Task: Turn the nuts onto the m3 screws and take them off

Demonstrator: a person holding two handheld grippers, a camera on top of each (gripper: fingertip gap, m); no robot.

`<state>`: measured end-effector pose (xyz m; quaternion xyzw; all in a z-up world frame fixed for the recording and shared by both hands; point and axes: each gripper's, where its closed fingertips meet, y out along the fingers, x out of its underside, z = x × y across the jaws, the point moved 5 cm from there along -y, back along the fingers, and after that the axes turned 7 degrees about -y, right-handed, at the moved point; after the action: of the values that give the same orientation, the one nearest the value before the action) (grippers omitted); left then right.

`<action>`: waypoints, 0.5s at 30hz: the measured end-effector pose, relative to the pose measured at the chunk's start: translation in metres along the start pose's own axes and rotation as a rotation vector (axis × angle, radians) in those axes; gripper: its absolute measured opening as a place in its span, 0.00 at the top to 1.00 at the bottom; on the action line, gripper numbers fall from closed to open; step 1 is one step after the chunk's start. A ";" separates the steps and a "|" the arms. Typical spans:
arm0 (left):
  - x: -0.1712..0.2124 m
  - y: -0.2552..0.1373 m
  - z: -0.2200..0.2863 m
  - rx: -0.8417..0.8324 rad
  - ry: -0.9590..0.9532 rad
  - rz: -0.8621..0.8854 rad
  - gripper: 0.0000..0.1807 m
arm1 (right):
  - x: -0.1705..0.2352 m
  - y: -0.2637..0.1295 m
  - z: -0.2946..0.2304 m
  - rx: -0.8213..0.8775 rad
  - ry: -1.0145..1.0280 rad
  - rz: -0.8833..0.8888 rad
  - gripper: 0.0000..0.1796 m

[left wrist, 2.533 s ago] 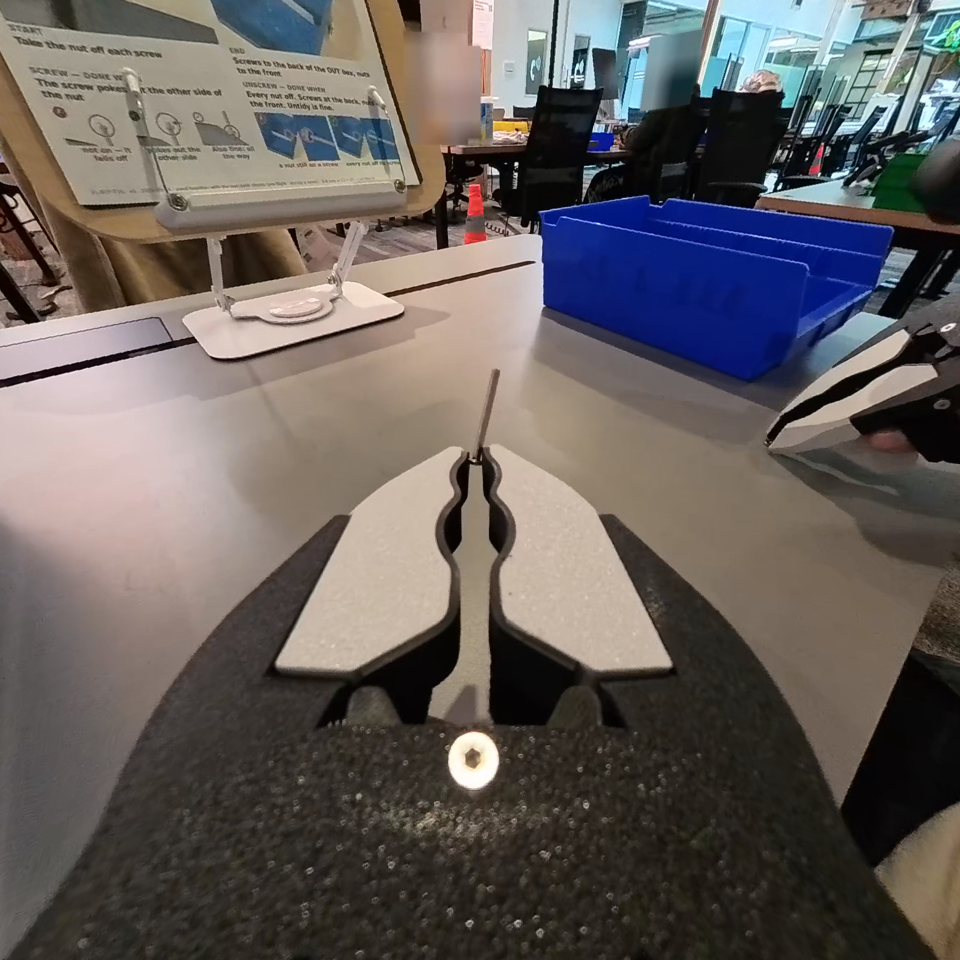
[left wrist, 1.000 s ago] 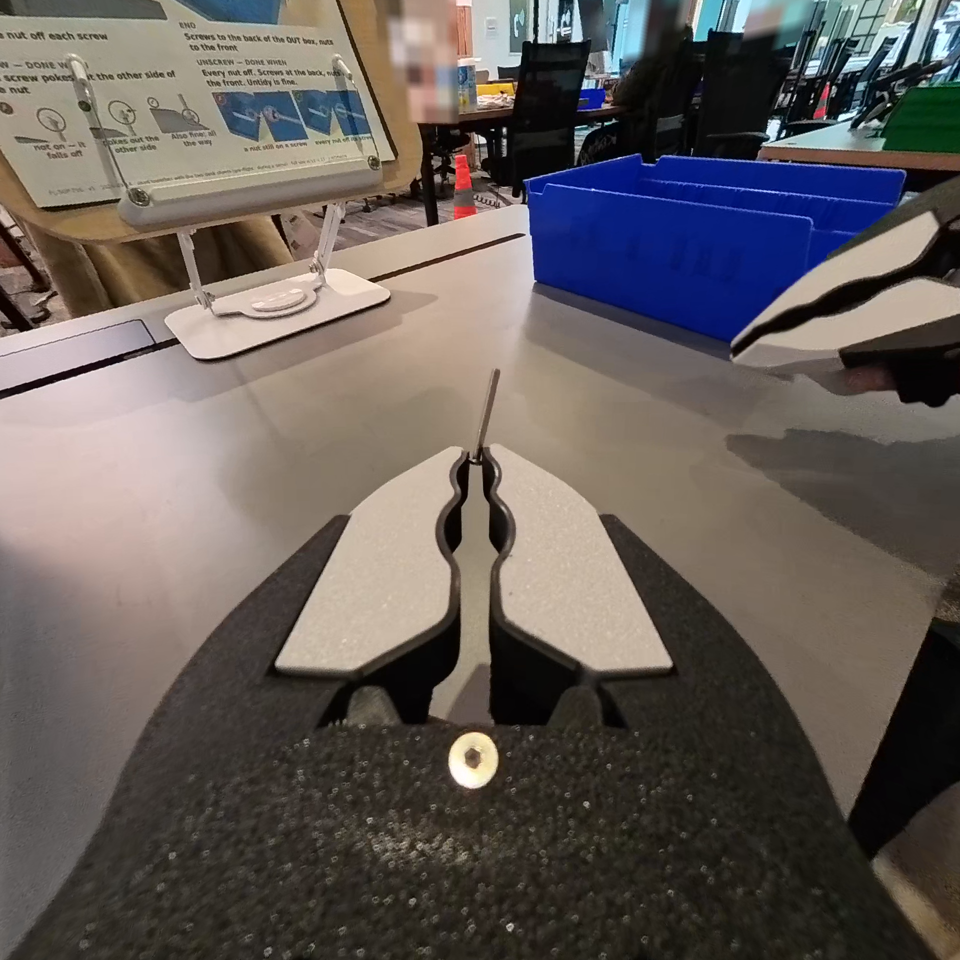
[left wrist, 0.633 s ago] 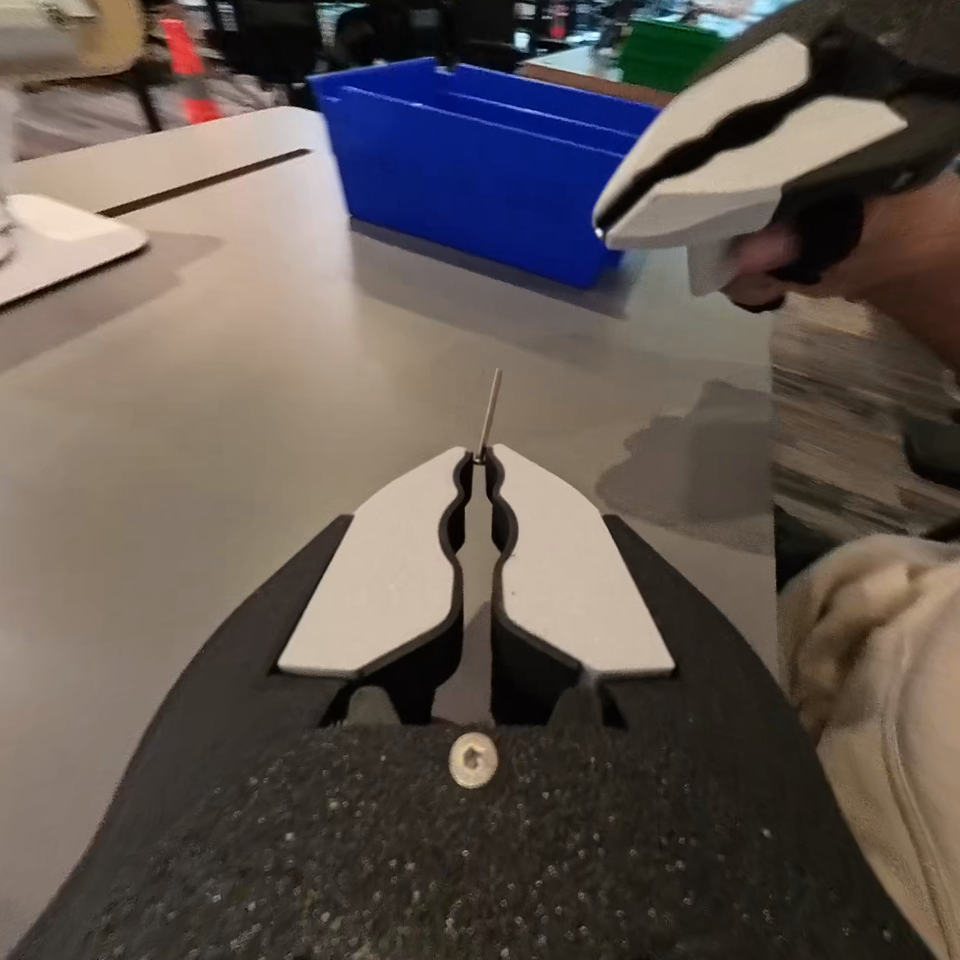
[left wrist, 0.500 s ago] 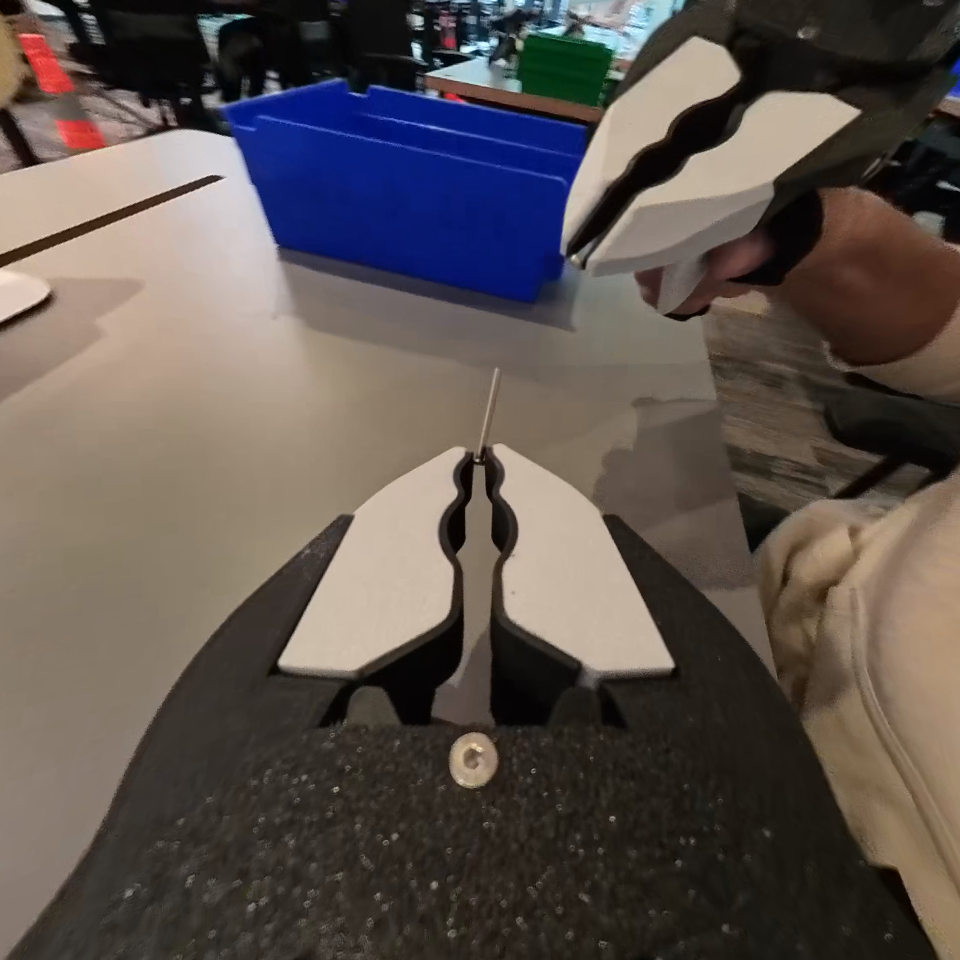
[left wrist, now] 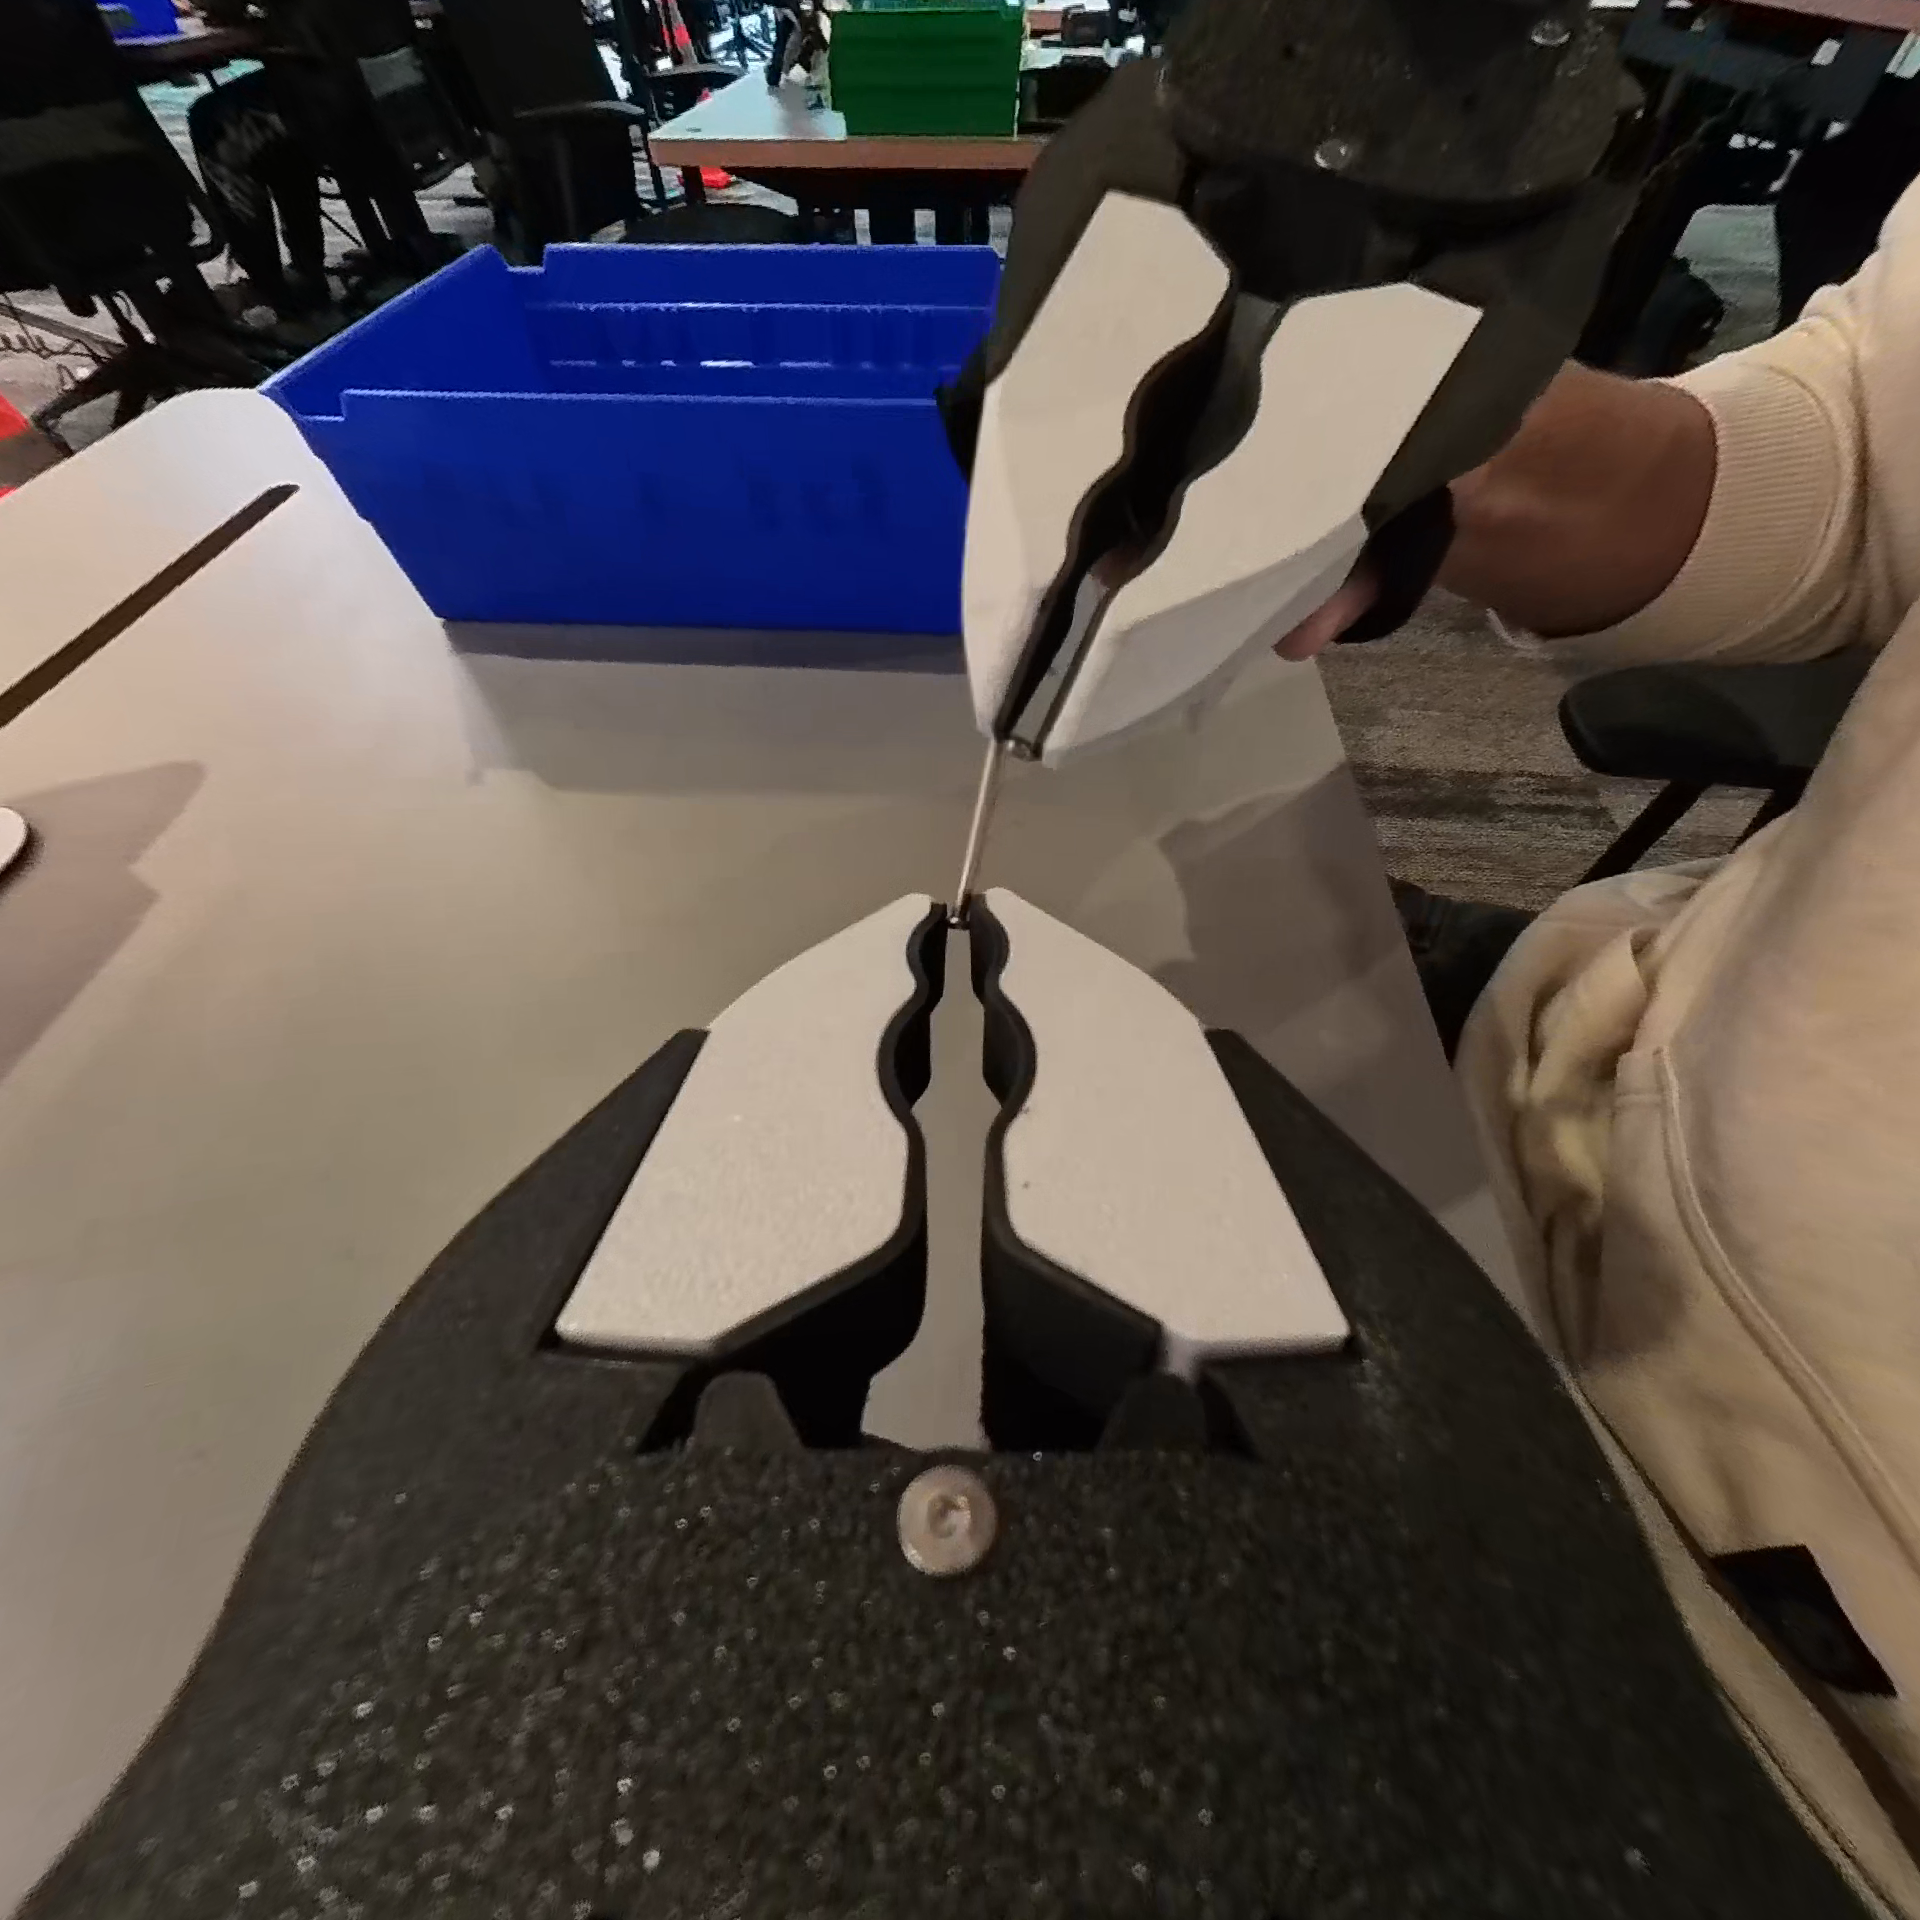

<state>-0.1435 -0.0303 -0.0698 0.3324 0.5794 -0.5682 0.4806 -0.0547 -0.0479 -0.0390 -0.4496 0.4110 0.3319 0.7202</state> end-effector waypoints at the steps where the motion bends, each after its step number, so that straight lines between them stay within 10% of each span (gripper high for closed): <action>1: 0.000 0.000 0.000 0.004 -0.002 0.001 0.98 | 0.000 0.000 -0.001 0.000 -0.005 -0.002 0.97; 15: -0.001 0.000 0.004 0.077 -0.024 0.026 0.98 | 0.000 -0.009 0.002 -0.048 0.024 0.042 0.97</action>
<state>-0.1427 -0.0346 -0.0685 0.3515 0.5469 -0.5878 0.4816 -0.0462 -0.0498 -0.0354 -0.4620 0.4209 0.3511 0.6972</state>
